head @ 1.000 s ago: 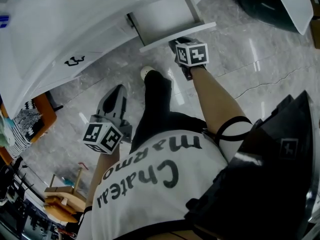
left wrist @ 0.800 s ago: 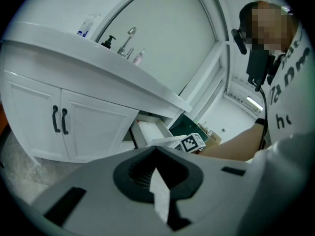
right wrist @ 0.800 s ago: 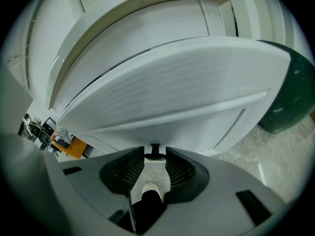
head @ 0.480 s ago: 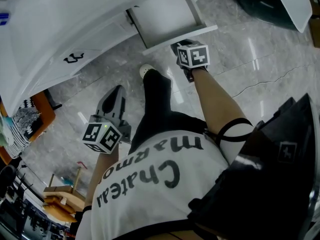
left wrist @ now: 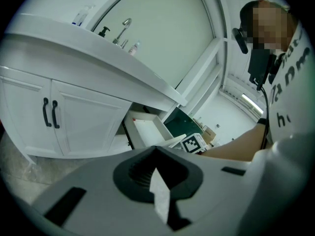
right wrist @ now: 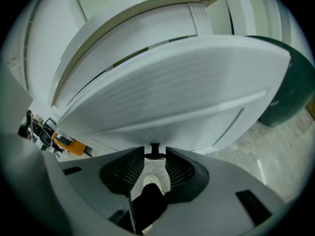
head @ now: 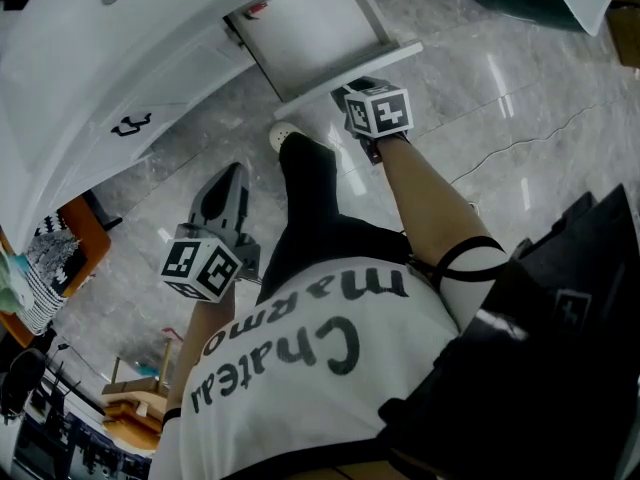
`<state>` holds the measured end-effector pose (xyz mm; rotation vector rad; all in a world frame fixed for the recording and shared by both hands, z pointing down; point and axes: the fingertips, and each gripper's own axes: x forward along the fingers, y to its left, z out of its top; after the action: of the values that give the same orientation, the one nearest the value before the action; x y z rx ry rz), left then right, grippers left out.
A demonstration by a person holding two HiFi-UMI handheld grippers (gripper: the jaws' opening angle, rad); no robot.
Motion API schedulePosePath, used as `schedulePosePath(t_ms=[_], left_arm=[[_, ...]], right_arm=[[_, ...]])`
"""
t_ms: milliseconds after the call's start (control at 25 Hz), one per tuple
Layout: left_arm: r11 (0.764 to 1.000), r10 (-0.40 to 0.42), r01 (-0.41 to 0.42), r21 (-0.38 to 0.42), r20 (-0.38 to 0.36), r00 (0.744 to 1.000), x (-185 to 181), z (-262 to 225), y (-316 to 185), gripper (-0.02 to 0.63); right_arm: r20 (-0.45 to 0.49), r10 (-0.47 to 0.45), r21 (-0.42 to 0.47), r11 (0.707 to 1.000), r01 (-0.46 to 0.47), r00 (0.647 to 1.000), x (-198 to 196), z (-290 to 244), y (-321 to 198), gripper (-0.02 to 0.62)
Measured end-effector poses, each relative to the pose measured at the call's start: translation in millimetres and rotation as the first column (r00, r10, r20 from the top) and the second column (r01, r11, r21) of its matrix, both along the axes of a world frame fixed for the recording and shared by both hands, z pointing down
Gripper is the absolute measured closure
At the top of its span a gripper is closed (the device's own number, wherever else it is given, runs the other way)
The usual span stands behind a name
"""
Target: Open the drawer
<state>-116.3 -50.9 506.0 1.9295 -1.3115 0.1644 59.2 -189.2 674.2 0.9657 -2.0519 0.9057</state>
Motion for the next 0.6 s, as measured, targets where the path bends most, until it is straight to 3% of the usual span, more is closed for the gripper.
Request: schedulePosePath(t_ms=[360,600], left_arm=[[1.0,0.009,-0.009,-0.025,0.005,1.0,1,5,12,0.614],[0.999,0.014,-0.014,-0.035,-0.005,1.0,5,11,17,0.614]], right_arm=[[-0.018,-0.01,-0.021,1.0,0.01,1.0,2,0,12,0.465],[0.014,0.043,-0.026,0.999,-0.042,0.999,2,1,13,0.465]])
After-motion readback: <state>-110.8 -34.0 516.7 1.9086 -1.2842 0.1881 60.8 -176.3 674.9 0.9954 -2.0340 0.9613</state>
